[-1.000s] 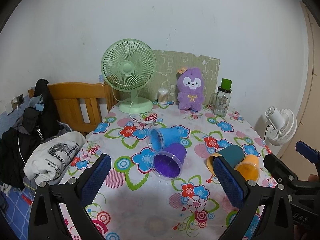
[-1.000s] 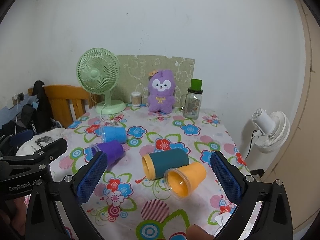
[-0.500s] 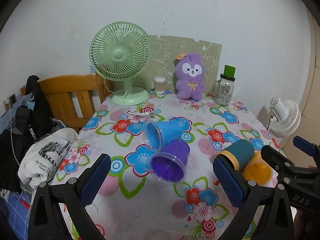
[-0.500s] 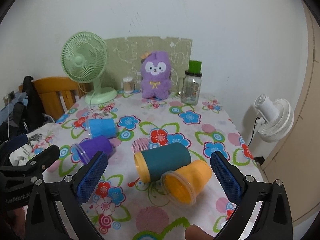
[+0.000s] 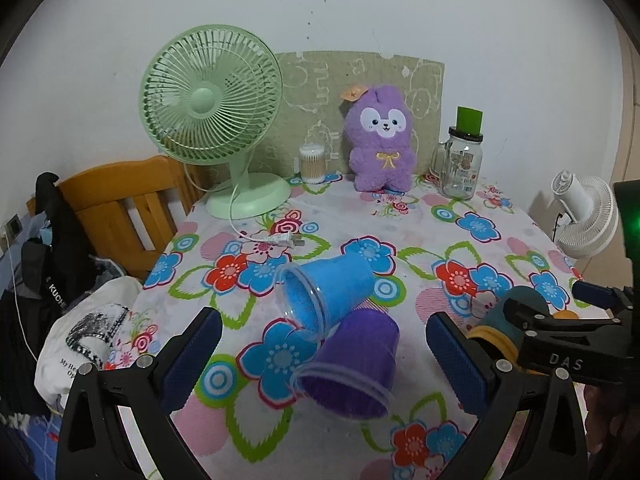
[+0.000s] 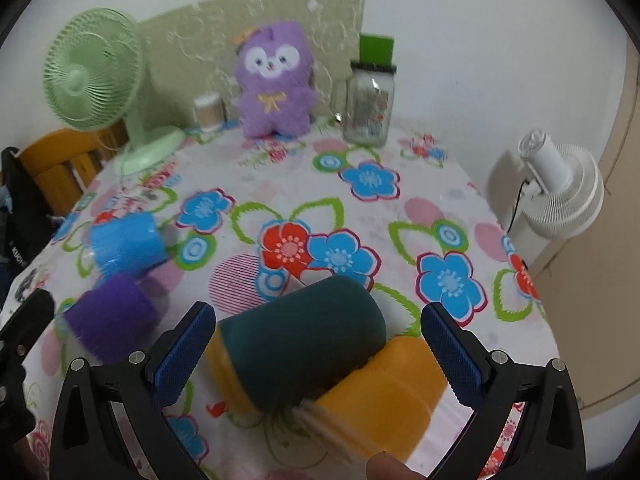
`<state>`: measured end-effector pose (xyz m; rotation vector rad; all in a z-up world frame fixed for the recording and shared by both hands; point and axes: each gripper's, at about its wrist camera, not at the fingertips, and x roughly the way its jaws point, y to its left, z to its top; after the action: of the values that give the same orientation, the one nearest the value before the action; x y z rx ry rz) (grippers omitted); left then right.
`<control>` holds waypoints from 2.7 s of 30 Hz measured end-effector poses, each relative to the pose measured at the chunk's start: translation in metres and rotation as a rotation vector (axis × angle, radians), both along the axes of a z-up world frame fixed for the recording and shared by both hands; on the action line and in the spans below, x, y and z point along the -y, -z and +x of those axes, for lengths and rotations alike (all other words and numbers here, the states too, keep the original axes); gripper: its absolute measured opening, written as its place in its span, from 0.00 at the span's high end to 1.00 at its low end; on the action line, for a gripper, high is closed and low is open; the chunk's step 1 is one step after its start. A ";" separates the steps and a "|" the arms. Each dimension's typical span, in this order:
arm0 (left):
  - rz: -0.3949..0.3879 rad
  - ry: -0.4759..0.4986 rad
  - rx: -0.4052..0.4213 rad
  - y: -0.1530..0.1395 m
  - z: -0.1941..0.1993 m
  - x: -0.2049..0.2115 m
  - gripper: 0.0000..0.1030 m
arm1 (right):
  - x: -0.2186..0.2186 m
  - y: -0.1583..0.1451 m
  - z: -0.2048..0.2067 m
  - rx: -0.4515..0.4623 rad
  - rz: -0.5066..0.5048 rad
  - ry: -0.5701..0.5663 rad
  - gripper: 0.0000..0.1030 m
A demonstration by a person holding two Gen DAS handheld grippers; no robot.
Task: Flip cup upside down
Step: 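Close the right gripper around the teal cup's body, then lift the teal cup with the right gripper and rotate it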
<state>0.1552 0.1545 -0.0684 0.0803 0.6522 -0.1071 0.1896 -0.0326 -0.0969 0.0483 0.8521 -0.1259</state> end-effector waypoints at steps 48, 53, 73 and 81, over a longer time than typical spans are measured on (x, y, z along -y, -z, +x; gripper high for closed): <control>-0.075 -0.052 0.019 -0.009 -0.007 -0.018 0.00 | -0.032 0.006 0.028 -0.121 0.177 -0.255 0.54; -0.075 -0.056 0.019 -0.010 -0.008 -0.019 0.00 | -0.035 0.013 0.030 -0.158 0.172 -0.241 0.14; -0.094 -0.072 0.024 -0.015 -0.012 -0.028 0.00 | -0.041 0.013 0.020 -0.171 0.203 -0.231 0.47; -0.098 -0.074 0.027 -0.016 -0.016 -0.030 0.00 | -0.047 0.018 0.019 -0.203 0.214 -0.223 0.27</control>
<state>0.1393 0.1844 -0.0528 -0.0372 0.6214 -0.0661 0.2082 0.0140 -0.1151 0.1430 1.0648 0.1730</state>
